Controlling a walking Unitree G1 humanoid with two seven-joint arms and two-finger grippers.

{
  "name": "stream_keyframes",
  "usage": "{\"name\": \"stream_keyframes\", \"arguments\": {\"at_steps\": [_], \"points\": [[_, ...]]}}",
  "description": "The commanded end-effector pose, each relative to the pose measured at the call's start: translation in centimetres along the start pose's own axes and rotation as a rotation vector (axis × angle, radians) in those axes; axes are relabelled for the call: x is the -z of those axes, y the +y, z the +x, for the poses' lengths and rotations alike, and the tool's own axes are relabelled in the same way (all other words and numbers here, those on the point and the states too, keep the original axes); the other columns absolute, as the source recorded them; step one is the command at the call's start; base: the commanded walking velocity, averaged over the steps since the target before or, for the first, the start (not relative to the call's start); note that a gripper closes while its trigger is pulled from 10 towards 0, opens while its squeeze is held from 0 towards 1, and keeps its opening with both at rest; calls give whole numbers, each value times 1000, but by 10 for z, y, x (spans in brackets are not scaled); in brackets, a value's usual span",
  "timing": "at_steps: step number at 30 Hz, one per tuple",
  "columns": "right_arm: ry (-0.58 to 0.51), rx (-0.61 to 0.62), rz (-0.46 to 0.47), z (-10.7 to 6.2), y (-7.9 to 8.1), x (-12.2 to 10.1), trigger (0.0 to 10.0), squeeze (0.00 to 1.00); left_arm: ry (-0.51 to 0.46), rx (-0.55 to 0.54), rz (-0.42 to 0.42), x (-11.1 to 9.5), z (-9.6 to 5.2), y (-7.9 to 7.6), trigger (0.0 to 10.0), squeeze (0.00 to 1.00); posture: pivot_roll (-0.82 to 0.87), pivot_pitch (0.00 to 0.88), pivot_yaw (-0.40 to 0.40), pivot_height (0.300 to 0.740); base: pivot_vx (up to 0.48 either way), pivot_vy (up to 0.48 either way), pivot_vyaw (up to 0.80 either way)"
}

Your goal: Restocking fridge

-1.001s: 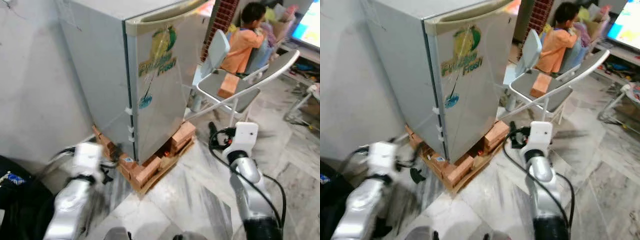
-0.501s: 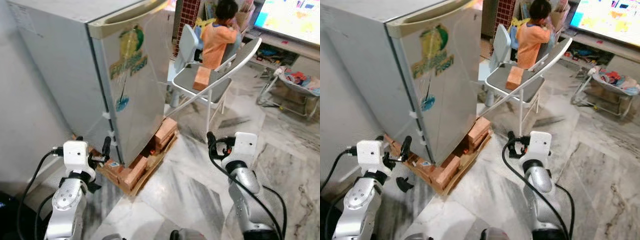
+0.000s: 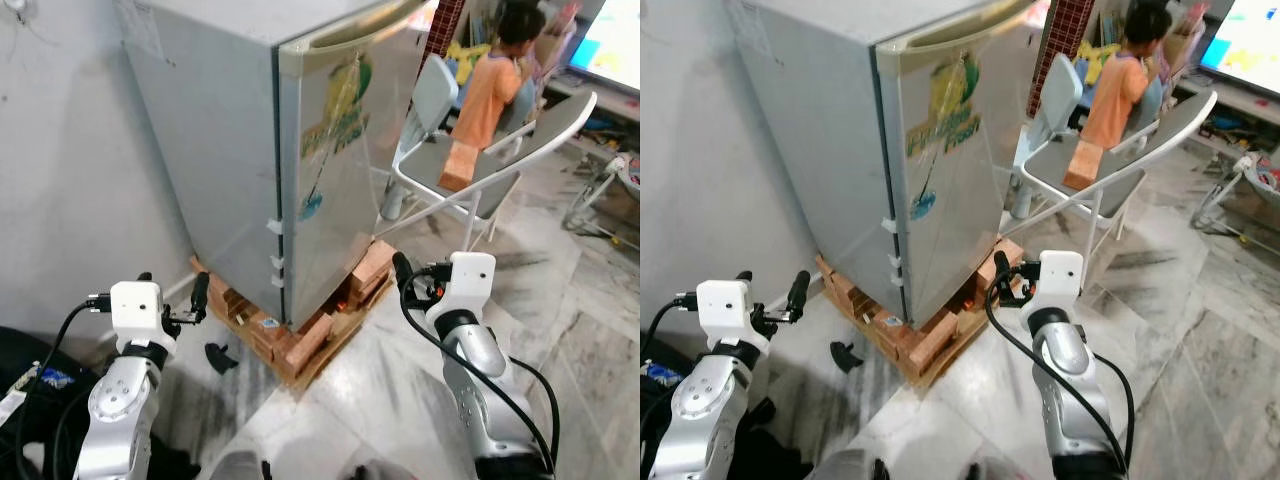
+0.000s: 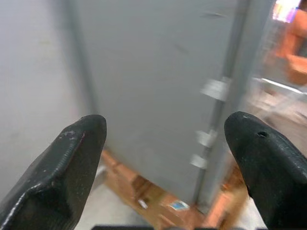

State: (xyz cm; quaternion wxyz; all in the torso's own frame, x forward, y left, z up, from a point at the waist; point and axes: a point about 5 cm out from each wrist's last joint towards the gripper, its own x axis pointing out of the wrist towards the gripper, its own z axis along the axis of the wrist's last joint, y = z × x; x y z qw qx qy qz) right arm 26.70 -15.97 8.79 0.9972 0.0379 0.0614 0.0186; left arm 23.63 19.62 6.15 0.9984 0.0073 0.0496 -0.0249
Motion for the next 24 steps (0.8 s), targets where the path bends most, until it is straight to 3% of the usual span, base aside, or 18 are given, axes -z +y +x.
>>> {"name": "stream_keyframes", "arguments": {"at_steps": [1, 6, 9, 16, 24], "points": [[7, 22, 2, -2, -5, 0, 10000, 0, -8, 7, 13, -4, 2, -2, 10000, 0, 94, 22, -34, 740, 0, 0, -800], [-1, 16, 5, -3, -5, -1, 10000, 0, -35, -3, 2, -8, 5, 1, 10000, 0, 89, 25, -31, 740, 0, 0, -704], [1, 22, 24, -3, -6, -1, 10000, 0, -39, 8, -20, -11, 8, 3, 10000, 0, 89, 25, -30, 740, 0, 0, 0], [8, 29, 29, -3, -8, 0, 10000, 0, -51, 12, 7, -15, 13, 6, 10000, 0, 86, 25, -26, 740, 301, 204, 0], [-5, 21, 36, -1, -6, -2, 10000, 0, -53, 45, 15, -14, 11, 1, 10000, 0, 88, 27, -27, 740, 382, 0, 0]]}}
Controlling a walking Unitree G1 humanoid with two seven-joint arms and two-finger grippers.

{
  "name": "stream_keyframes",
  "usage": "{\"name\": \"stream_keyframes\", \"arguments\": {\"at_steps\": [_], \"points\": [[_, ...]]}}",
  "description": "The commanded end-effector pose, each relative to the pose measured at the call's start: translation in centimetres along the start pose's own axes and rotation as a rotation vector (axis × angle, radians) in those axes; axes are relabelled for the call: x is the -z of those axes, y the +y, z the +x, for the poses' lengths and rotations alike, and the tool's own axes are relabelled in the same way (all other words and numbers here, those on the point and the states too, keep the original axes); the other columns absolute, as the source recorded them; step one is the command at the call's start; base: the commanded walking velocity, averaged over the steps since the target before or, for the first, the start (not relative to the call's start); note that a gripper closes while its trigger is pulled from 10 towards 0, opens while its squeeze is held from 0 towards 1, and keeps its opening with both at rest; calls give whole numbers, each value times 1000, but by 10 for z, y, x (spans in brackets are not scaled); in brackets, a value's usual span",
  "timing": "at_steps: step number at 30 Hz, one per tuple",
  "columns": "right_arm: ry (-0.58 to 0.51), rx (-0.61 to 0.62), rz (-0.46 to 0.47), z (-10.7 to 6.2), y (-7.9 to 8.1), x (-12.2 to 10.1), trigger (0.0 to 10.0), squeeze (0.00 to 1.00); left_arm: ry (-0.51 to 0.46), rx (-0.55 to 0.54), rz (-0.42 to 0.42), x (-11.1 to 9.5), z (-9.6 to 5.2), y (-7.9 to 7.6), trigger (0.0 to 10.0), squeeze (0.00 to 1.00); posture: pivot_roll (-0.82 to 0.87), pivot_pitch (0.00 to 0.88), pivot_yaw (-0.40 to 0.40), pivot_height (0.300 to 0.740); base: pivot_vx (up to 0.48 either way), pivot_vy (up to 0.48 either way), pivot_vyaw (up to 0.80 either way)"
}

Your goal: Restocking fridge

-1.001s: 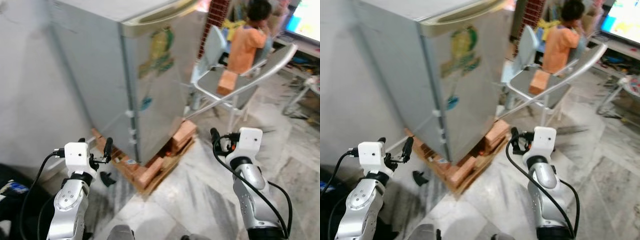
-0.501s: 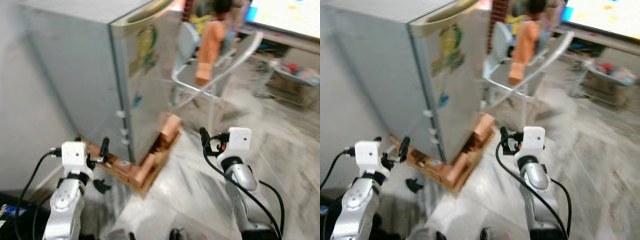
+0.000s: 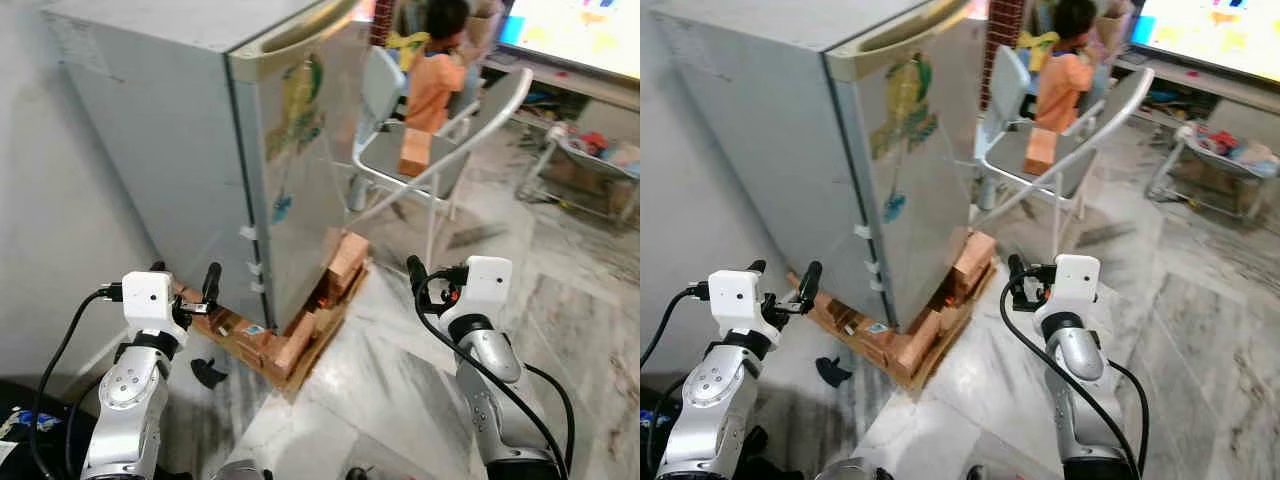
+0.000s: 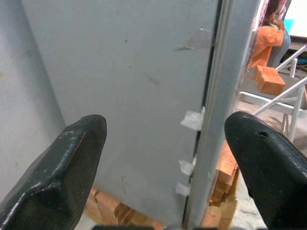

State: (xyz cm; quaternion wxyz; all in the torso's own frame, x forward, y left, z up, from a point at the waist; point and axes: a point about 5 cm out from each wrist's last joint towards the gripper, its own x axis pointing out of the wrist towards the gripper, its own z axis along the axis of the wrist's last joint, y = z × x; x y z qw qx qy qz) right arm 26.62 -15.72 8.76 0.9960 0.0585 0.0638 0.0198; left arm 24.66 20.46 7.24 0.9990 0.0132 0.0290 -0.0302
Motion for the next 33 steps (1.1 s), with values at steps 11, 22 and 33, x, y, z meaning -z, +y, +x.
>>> {"name": "stream_keyframes", "arguments": {"at_steps": [11, 22, 33], "points": [[-5, 40, 8, 2, -11, -5, 10000, 0, -7, 27, -20, 0, 2, -9, 10000, 0, 91, 28, -28, 740, 46, 0, -218], [-4, 46, -10, -1, -16, -6, 10000, 0, -3, 20, -10, -2, 5, -4, 10000, 0, 82, 37, -27, 740, 0, 0, -800], [-3, 36, -15, -1, -12, -5, 10000, 0, -10, 14, 2, -4, 4, -2, 10000, 0, 89, 42, -26, 740, 0, 124, -173]]}}
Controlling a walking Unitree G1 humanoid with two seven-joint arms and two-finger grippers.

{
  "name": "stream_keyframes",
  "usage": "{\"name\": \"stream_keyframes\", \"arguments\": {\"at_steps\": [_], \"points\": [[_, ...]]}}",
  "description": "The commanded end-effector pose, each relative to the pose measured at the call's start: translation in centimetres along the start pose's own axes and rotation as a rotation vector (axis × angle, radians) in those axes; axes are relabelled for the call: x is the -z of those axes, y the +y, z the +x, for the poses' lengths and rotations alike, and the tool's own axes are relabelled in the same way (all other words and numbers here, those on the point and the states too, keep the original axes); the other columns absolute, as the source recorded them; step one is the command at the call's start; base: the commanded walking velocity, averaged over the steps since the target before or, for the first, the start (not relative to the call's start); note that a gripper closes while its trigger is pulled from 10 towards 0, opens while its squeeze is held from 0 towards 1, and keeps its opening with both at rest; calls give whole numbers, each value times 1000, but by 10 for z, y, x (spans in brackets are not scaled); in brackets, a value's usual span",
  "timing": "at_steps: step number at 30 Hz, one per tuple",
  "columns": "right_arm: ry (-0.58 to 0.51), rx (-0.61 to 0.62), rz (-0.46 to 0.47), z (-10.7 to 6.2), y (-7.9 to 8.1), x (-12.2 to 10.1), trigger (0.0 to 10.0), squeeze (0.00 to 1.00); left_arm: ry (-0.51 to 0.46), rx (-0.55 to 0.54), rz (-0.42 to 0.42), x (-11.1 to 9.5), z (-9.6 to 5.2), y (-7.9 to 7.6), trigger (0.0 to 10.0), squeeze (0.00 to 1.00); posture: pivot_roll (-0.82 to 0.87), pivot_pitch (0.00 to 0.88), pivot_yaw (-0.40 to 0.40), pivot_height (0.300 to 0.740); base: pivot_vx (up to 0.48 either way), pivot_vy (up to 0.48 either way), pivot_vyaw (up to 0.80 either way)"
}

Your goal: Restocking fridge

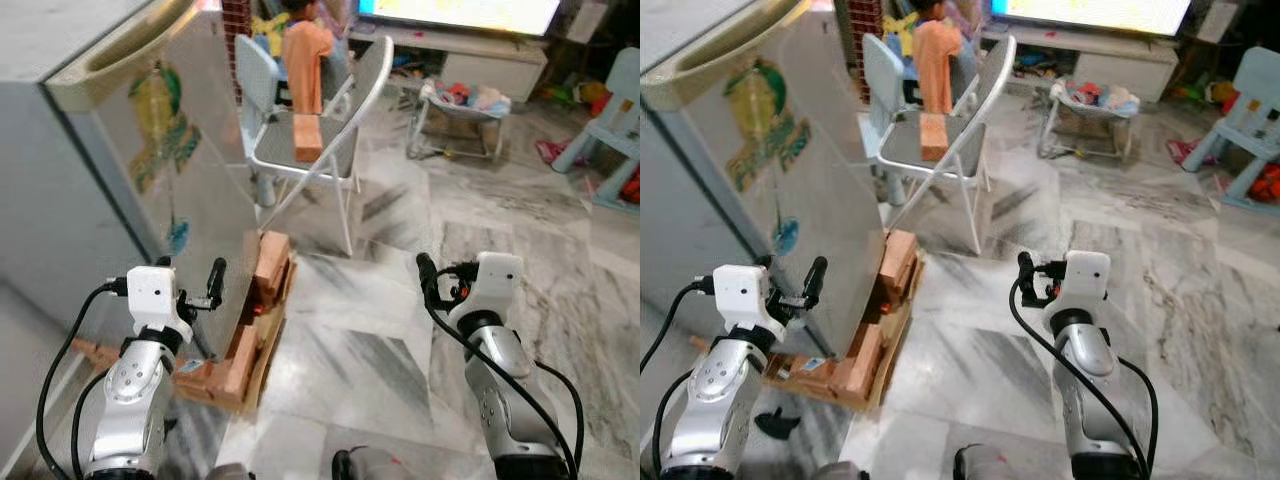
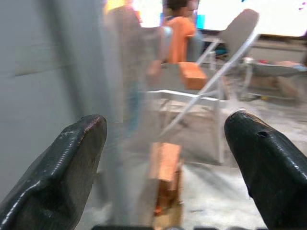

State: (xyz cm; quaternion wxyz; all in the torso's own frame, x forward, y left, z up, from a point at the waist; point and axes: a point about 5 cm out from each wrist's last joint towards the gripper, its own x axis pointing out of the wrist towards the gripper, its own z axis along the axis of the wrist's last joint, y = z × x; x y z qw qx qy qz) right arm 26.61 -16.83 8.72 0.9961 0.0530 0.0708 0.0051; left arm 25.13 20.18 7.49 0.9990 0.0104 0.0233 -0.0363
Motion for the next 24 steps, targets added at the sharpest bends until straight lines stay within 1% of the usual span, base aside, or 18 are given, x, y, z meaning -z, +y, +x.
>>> {"name": "stream_keyframes", "arguments": {"at_steps": [1, 4, 6, 7, 8, 9, 12, 13, 14, 15, 16, 18, 20, 21, 22, 24], "points": [[-13, 8, -8, 0, -2, -3, 10000, 0, 2, 2, 8, 0, -1, 0, 10000, 0, 89, 44, -25, 740, 0, 0, 0], [-12, 10, -9, -1, -2, -3, 10000, 0, 5, -1, 2, 0, -1, -1, 10000, 0, 88, 48, -26, 740, 0, 0, 0], [-11, 11, -9, -1, -2, -3, 10000, 0, 15, -19, -47, 1, 2, -2, 10000, 0, 88, 48, -26, 740, 0, 0, 0], [-13, 11, -9, -2, -2, -5, 10000, 0, 15, -17, -73, 0, 6, -3, 10000, 0, 88, 65, -35, 740, 0, 0, 0], [-12, 11, -8, -3, -2, -5, 10000, 0, 11, -1, -67, -1, 9, -5, 10000, 0, 88, 72, -38, 740, 0, 0, 0], [-12, -3, 23, -5, 0, -4, 10000, 0, 6, 32, -47, -2, 16, -9, 10000, 0, 87, 82, -45, 740, 0, 0, 0], [-12, -13, 31, -6, 1, -5, 10000, 0, 3, 41, -41, -3, 19, -10, 10000, 0, 85, 87, -45, 740, 0, 0, 0], [-9, -21, 38, -8, 3, -4, 10000, 0, 2, 44, -37, -4, 22, -9, 10000, 0, 79, 91, -43, 740, 0, 0, 0], [-10, -32, 22, -10, 4, -4, 10000, 0, 0, 42, -32, -5, 27, -7, 10000, 0, 66, 96, -39, 740, 0, 0, 0], [1, -18, 3, -16, 0, -3, 10000, 0, 2, -6, 0, -6, 37, 6, 10000, 0, 43, 97, -30, 740, 0, 0, 0], [2, -12, 6, -18, -1, -2, 10000, 0, 3, -40, 9, -7, 39, 12, 10000, 0, 32, 97, -26, 740, 0, 0, 0], [1, 20, 17, -20, -10, -3, 10000, 0, -2, -99, 18, -11, 42, 26, 10000, 0, 17, 96, -20, 740, 0, 0, 0], [-2, 33, 14, -22, -14, -5, 10000, 0, -8, -120, 22, -13, 43, 32, 10000, 0, 17, 96, -20, 740, 0, 0, 0], [-2, 38, 12, -22, -17, -5, 10000, 0, -15, -141, 26, -16, 44, 39, 10000, 0, 9, 97, -19, 740, 0, 0, 0], [-2, 38, 12, -22, -17, -5, 10000, 0, -15, -141, 26, -16, 44, 39, 10000, 0, 9, 97, -19, 740, 0, 0, 0], [1, 39, 7, -22, -18, -5, 10000, 0, -19, -159, 39, -18, 46, 45, 10000, 0, 10, 98, -22, 740, 0, 0, 0]]}}
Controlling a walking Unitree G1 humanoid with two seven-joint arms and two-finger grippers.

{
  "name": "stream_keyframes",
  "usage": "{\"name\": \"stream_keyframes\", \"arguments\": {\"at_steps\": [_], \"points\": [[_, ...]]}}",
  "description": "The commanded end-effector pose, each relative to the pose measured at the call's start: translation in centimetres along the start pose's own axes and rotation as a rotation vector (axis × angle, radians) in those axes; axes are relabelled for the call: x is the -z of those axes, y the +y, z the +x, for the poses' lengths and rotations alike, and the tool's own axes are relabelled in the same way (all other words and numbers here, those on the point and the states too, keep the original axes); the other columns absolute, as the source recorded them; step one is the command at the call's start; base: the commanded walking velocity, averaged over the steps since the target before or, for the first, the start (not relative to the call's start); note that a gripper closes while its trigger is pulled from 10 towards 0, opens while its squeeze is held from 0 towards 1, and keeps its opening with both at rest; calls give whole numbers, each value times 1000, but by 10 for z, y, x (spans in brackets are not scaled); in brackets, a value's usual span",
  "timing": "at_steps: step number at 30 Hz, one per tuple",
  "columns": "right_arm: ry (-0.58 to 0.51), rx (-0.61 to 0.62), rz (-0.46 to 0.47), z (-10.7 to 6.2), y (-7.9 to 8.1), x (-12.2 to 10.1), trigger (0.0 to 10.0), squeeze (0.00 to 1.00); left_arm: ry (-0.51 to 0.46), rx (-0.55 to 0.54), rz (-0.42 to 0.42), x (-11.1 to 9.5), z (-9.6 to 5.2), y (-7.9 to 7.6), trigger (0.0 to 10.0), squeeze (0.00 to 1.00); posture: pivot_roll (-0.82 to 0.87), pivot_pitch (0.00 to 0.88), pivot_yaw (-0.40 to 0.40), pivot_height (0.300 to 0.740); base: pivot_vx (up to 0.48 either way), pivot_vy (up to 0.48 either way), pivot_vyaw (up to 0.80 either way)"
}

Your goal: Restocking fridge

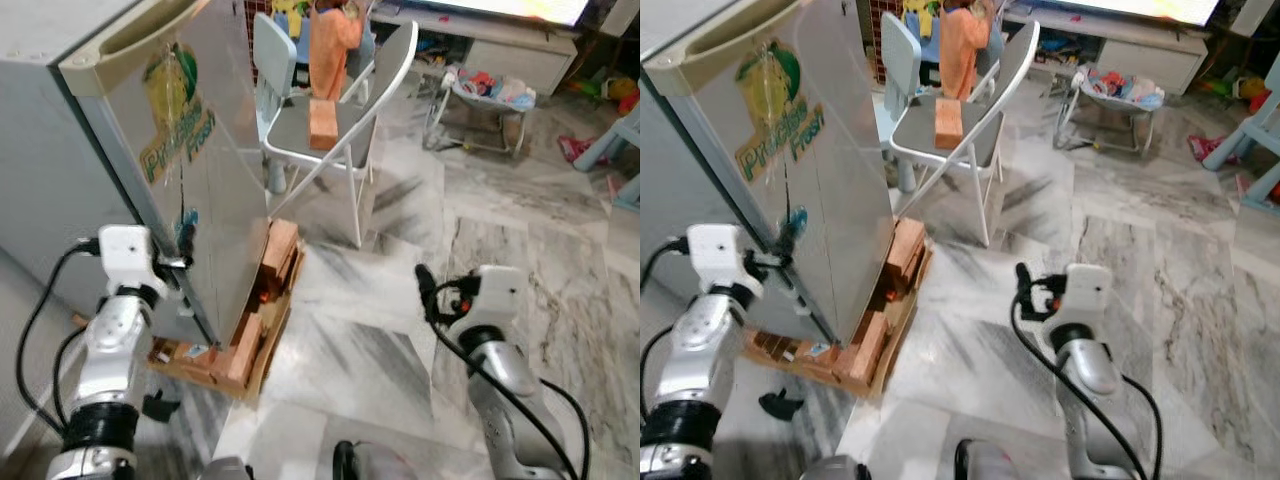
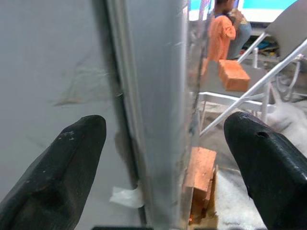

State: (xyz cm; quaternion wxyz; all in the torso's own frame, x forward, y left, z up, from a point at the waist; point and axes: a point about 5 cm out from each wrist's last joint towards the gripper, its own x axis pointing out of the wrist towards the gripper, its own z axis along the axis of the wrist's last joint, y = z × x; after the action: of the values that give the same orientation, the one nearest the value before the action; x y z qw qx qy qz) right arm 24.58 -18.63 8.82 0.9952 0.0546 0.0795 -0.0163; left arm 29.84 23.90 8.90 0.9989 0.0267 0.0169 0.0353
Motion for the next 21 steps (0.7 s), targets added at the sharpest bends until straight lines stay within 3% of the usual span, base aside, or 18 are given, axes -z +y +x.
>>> {"name": "stream_keyframes", "arguments": {"at_steps": [1, 9, 15, 19, 21], "points": [[-12, -6, 2, -1, 0, -5, 10000, 0, -12, -25, 11, -4, 5, 7, 10000, 0, 13, 96, -25, 740, 0, 0, 0], [-13, -28, 6, 5, 5, -9, 10000, 0, -55, -15, -9, -18, 22, 13, 10000, 0, 24, 100, -41, 740, 0, 0, 0], [-12, -30, 7, 5, 4, -11, 10000, 0, -65, -1, -5, -27, 37, 5, 10000, 0, 15, 105, -44, 740, 0, 0, 0], [-6, -22, 5, 1, 0, -9, 10000, 0, -62, 47, -24, -32, 45, -6, 10000, 0, -3, 100, -38, 740, 0, 0, 0], [7, -8, 11, 0, -3, -6, 10000, 0, -24, 165, -15, -29, 50, -29, 10000, 0, -1, 99, -38, 740, 0, 0, 0]]}}
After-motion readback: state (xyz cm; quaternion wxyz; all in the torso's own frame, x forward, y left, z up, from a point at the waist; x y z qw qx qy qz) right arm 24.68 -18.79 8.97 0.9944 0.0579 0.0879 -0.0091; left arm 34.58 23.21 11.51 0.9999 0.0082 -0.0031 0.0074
